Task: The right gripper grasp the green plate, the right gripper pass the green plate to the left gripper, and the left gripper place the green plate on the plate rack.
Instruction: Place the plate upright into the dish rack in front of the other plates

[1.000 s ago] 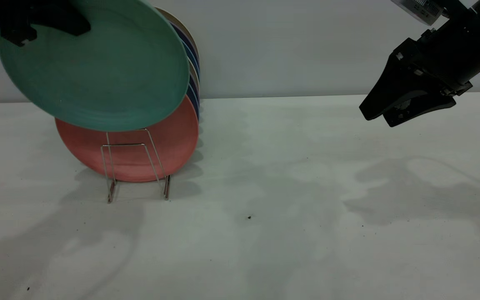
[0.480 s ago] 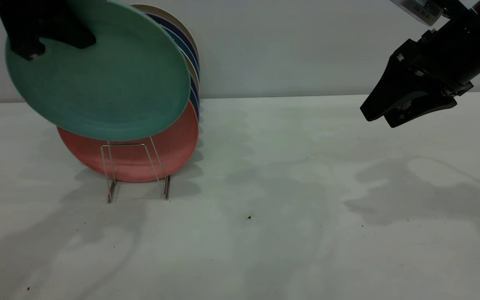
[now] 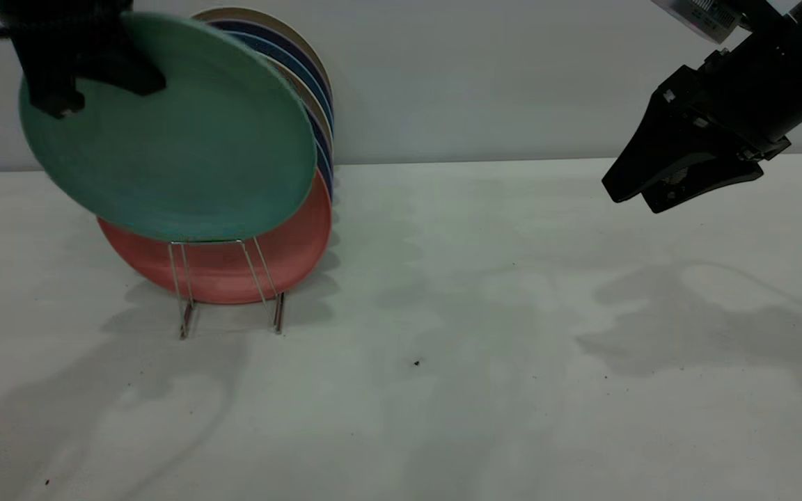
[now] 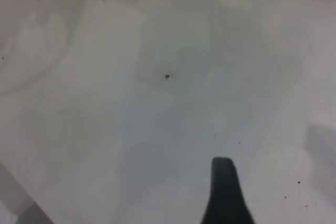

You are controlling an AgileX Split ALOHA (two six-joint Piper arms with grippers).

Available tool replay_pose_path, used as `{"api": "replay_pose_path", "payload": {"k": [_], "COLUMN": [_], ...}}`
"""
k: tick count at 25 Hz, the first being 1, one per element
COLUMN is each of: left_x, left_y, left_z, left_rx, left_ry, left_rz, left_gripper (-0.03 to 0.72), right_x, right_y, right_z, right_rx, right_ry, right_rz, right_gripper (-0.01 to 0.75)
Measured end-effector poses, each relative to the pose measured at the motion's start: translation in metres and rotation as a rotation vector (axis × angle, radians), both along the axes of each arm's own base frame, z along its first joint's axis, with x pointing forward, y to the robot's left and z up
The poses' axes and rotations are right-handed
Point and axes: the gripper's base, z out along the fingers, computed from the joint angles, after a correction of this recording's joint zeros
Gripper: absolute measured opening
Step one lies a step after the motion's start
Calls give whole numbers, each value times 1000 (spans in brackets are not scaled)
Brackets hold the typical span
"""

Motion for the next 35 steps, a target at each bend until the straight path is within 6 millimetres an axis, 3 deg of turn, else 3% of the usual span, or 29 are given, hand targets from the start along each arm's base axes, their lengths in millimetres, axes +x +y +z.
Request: {"api": "replay_pose_path", "payload": {"k": [19,31,35], "left_x": [17,19,19], "left_y": [0,0,0], "left_z": [-56,-64,-64], "left_rx": [39,40,39], "left_ry": [85,95,95], "left_rz": [10,19,19], "left_gripper": [145,145,213], "right_x": [0,0,0], "right_y": [0,0,0], "right_z": [0,0,0], "right_rx": [-5,-5,-5], "right_ry": [0,0,0], "right_rz": [4,4,4], "right_gripper": [550,550,550]}}
